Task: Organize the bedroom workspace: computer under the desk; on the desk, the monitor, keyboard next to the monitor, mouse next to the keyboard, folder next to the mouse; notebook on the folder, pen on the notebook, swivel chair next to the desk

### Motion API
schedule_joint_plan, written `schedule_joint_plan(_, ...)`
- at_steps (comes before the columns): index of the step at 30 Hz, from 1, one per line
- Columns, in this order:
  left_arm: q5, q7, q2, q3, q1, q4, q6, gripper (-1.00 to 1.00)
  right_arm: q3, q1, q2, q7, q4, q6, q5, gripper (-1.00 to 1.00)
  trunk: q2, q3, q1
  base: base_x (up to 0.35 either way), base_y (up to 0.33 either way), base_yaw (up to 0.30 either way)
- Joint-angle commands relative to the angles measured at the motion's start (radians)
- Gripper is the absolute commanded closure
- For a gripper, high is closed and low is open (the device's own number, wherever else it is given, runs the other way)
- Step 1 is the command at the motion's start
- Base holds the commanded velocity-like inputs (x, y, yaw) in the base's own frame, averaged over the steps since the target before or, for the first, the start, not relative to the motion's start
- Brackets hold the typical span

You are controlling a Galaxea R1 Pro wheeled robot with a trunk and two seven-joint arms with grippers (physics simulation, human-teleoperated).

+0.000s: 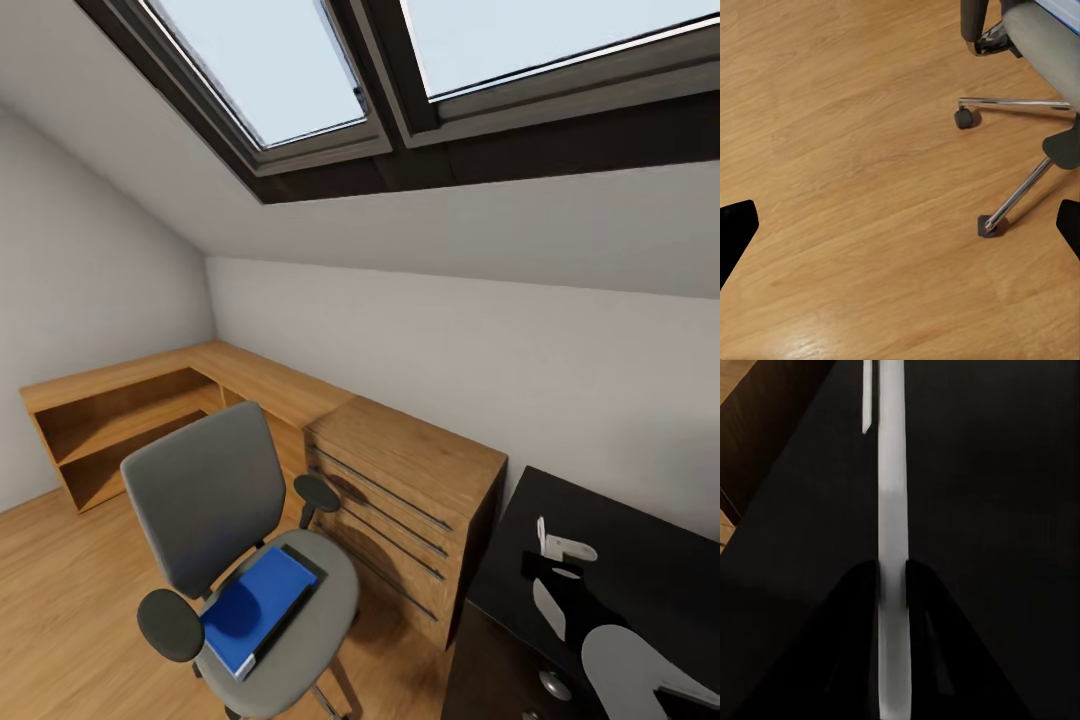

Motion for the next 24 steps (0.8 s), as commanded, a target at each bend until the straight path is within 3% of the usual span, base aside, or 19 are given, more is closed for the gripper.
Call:
schedule_joint_plan(1,0.006,0.005,0.0,-0.009,-0.001,0.0,-0.002,-1.0,-0.002,-0.001,0.001,-0.003,-0.002,0.006,0.003,1.0,-0.001,-0.002,0.0,0.0,0.0,0.0)
schedule_joint_plan(24,0.005,0.006,0.0,-0.008,-0.001,0.0,-0.003,-1.0,-0.002,-0.001,0.0,-0.007,0.001,0.008,0.006,1.0,-0.001,-0.002,0.0,0.0,0.0,0.0)
